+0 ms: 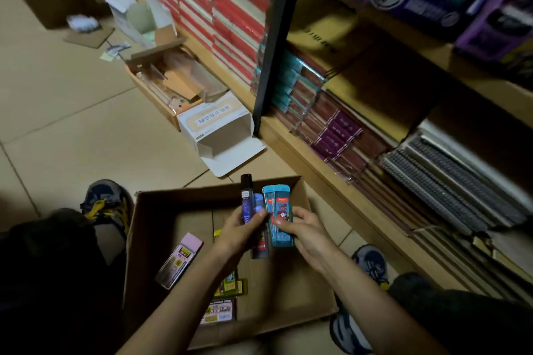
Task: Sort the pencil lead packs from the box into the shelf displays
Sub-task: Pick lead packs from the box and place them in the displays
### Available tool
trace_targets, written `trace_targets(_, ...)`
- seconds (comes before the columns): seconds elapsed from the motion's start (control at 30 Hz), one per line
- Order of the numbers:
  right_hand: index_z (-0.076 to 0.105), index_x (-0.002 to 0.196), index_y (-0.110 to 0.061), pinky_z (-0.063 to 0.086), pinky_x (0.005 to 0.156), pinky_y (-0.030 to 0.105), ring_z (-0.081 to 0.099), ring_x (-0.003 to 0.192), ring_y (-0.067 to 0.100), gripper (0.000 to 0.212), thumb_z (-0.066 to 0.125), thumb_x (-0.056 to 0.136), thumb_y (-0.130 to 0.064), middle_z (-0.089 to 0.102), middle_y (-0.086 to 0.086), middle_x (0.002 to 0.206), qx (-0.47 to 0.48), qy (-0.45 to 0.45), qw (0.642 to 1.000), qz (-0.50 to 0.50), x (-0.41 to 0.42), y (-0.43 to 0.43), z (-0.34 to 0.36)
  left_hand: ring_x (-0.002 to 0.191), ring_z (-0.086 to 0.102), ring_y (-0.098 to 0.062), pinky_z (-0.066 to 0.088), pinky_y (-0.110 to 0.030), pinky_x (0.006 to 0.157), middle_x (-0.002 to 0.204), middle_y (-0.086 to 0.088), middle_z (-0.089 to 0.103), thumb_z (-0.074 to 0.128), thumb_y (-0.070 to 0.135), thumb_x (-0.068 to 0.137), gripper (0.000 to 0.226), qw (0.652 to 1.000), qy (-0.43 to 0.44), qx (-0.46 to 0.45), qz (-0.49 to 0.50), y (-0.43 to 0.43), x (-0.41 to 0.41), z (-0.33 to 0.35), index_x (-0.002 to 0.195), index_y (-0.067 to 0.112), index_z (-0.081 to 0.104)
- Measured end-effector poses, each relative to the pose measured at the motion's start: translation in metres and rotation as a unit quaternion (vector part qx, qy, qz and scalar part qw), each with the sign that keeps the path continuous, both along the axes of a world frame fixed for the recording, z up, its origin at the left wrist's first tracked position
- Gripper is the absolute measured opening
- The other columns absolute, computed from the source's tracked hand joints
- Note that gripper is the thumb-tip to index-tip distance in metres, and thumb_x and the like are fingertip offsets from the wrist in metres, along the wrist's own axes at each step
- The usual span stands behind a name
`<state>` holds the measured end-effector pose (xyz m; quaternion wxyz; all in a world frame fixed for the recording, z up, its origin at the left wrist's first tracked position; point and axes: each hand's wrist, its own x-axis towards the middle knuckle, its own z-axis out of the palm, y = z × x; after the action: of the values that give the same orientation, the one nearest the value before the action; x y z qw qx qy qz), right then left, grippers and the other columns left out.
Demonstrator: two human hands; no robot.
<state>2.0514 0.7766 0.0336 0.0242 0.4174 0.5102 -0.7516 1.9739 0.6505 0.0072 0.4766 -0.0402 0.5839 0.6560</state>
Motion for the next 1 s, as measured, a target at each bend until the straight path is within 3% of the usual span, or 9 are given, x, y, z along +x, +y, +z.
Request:
trace_targets(0.2, 0.056, 0.112, -0.007, 0.056, 0.076, 0.028, 0.067, 0.090, 0.020, 0.035, 0.061, 0.081, 0.010, 0.067, 0.014, 0.104, -0.007, 0.047, 0.999, -0.002, 0.019, 0.008, 0.047, 0.098, 0.067, -0.029, 0.055, -0.040, 0.085, 0.111, -0.017, 0.067, 0.064, 0.019, 0.084, 0.038, 0.994, 0.085, 0.033, -0.053, 0.021, 0.012, 0.047, 0.118, 0.004, 0.057)
trace_targets(0.33, 0.058, 0.112, -0.010, 0.054, 0.085, 0.033, 0.066, 0.099, 0.022, 0.039, 0.063, 0.080, 0.011, 0.067, 0.015, 0.109, 0.010, 0.072, 0.997, 0.018, 0.030, 0.021, 0.073, 0.101, 0.065, -0.035, 0.051, -0.047, 0.091, 0.110, -0.022, 0.067, 0.065, 0.024, 0.078, 0.045, 0.989, 0.108, 0.072, -0.074, 0.034, 0.019, 0.076, 0.116, 0.000, 0.058)
trace_targets(0.47, 0.059, 0.110, -0.013, 0.052, 0.091, 0.038, 0.065, 0.102, 0.026, 0.042, 0.067, 0.076, 0.011, 0.067, 0.016, 0.110, 0.052, 0.088, 0.993, 0.061, 0.037, 0.039, 0.109, 0.097, 0.068, -0.030, 0.056, -0.038, 0.083, 0.105, -0.017, 0.070, 0.067, 0.022, 0.079, 0.038, 0.978, 0.148, 0.097, -0.113, 0.049, 0.017, 0.108, 0.112, 0.004, 0.061)
trace_targets(0.53, 0.060, 0.110, -0.014, 0.051, 0.093, 0.039, 0.064, 0.104, 0.026, 0.035, 0.068, 0.080, 0.000, 0.067, 0.014, 0.111, 0.088, 0.086, 0.987, 0.106, 0.039, 0.052, 0.137, 0.097, 0.069, -0.026, 0.056, -0.036, 0.083, 0.104, -0.012, 0.072, 0.066, 0.024, 0.079, 0.037, 0.973, 0.168, 0.105, -0.122, 0.057, 0.014, 0.127, 0.113, 0.009, 0.061)
trace_targets(0.63, 0.060, 0.111, -0.018, 0.050, 0.076, 0.025, 0.064, 0.094, 0.016, 0.027, 0.066, 0.085, -0.017, 0.068, 0.005, 0.107, 0.164, 0.096, 0.973, 0.130, 0.040, 0.077, 0.189, 0.098, 0.069, -0.024, 0.056, -0.038, 0.083, 0.104, -0.009, 0.072, 0.068, 0.027, 0.077, 0.042, 0.965, 0.178, 0.132, -0.137, 0.071, 0.010, 0.157, 0.116, 0.012, 0.059)
trace_targets(0.73, 0.057, 0.113, -0.015, 0.052, 0.076, 0.026, 0.062, 0.092, 0.013, 0.026, 0.062, 0.088, -0.016, 0.063, 0.006, 0.107, 0.248, 0.124, 0.954, 0.116, 0.039, 0.098, 0.236, 0.092, 0.070, -0.019, 0.055, -0.023, 0.070, 0.101, -0.007, 0.073, 0.065, 0.017, 0.082, 0.038, 0.952, 0.201, 0.160, -0.167, 0.087, 0.007, 0.188, 0.118, 0.007, 0.056)
trace_targets(0.8, 0.056, 0.116, -0.015, 0.053, 0.082, 0.026, 0.062, 0.095, 0.014, 0.030, 0.063, 0.087, -0.014, 0.061, 0.004, 0.108, 0.335, 0.116, 0.925, 0.136, 0.039, 0.106, 0.260, 0.093, 0.070, -0.019, 0.056, -0.026, 0.073, 0.104, -0.009, 0.072, 0.063, 0.011, 0.086, 0.037, 0.943, 0.233, 0.163, -0.173, 0.097, 0.006, 0.207, 0.121, 0.004, 0.054)
trace_targets(0.87, 0.056, 0.118, -0.011, 0.053, 0.076, 0.020, 0.062, 0.091, 0.014, 0.034, 0.065, 0.086, -0.009, 0.059, -0.002, 0.103, 0.405, 0.110, 0.895, 0.150, 0.039, 0.113, 0.277, 0.098, 0.068, -0.021, 0.057, -0.032, 0.082, 0.108, -0.011, 0.070, 0.063, 0.010, 0.087, 0.037, 0.934, 0.262, 0.164, -0.180, 0.105, 0.007, 0.223, 0.122, 0.005, 0.054)
trace_targets(1.0, 0.060, 0.094, -0.017, 0.052, 0.074, 0.022, 0.061, 0.078, 0.010, 0.021, 0.070, 0.080, -0.005, 0.061, 0.000, 0.090, 0.423, 0.130, 0.888, 0.125, 0.041, 0.124, 0.295, 0.095, 0.069, -0.019, 0.057, -0.027, 0.078, 0.103, -0.005, 0.073, 0.064, 0.011, 0.082, 0.031, 0.918, 0.285, 0.198, -0.192, 0.111, 0.006, 0.252, 0.112, 0.009, 0.059)
